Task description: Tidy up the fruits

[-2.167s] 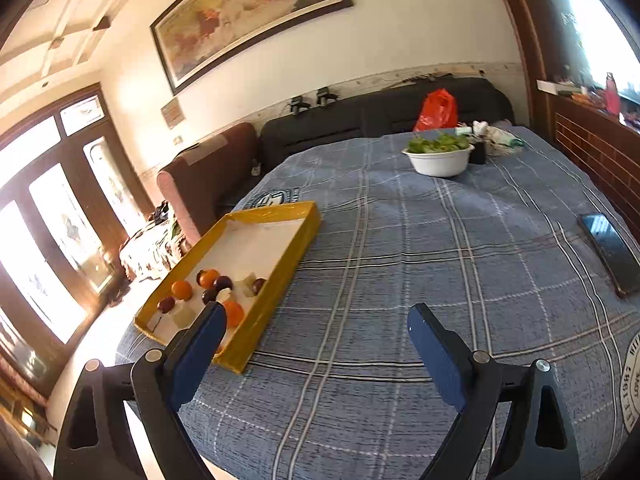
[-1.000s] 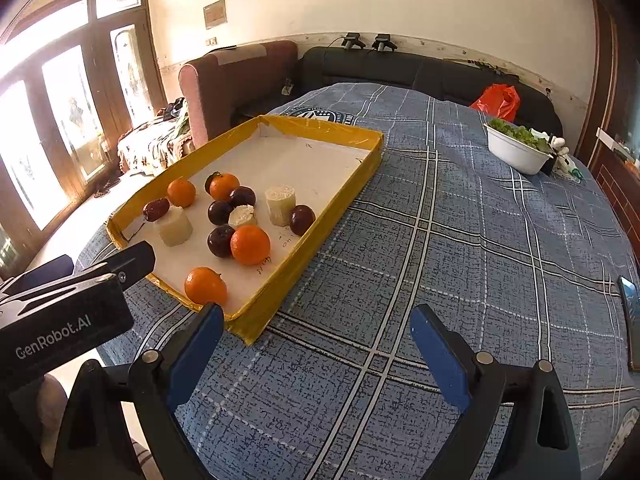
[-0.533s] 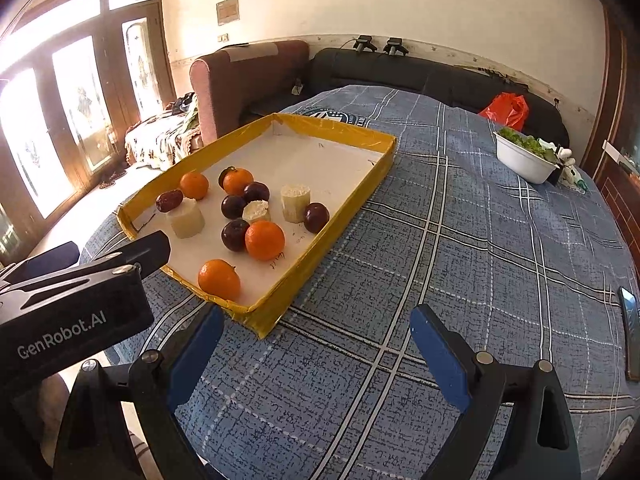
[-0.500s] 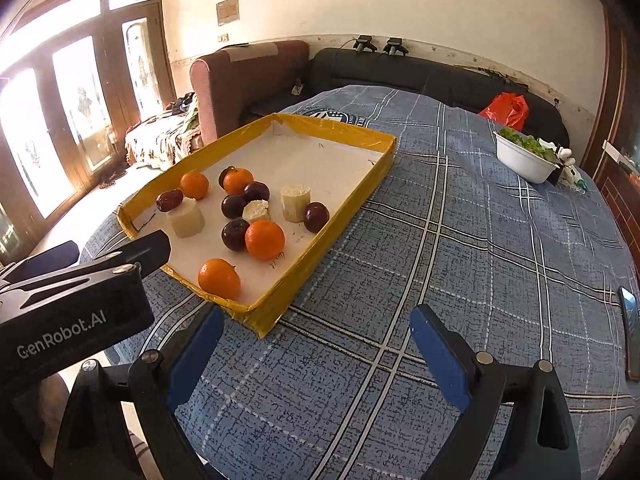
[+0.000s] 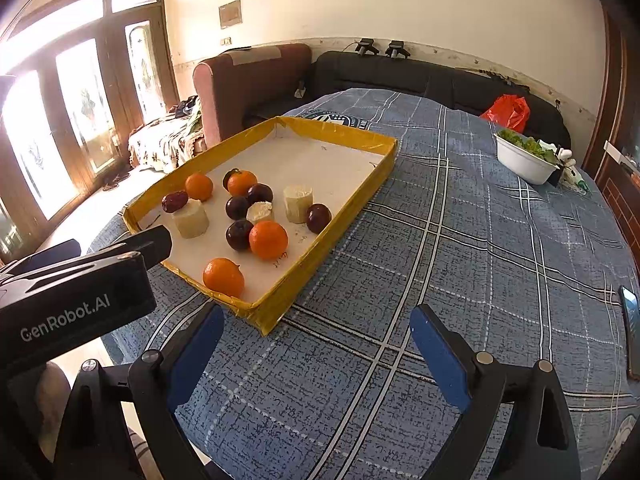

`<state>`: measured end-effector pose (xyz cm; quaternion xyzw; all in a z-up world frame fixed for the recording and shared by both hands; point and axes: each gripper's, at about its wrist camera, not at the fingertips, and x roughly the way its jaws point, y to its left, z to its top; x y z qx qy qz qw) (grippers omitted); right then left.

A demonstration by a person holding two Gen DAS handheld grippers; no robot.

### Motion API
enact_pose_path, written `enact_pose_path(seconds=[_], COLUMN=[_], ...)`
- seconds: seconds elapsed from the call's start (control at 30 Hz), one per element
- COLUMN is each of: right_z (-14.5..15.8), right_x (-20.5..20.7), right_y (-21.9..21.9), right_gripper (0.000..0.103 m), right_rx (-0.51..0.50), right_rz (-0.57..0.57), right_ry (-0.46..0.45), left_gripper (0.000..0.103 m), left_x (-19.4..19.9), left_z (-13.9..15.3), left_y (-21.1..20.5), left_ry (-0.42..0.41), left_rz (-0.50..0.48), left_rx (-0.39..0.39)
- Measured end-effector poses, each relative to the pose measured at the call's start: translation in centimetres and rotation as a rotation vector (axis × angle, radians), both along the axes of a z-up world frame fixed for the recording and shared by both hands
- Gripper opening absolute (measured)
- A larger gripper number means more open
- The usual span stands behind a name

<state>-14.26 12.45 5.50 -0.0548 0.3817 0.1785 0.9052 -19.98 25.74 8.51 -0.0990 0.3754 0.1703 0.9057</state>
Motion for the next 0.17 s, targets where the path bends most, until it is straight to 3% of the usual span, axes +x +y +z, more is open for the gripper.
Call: enact_pose_path(seconds=[0.17], right_z=[0.24], right_x=[-0.13], right_y=[-0.25], right_gripper=[0.097], right_rx=[0.014], right_rz=[0.002], right_ry=[-0.010], left_gripper=[0.103], left_x=[0.10], left_z=[0.45], left_y=[0.42], left_ry=[-0.001], left_rz=[0.015], left_rx=[0.018])
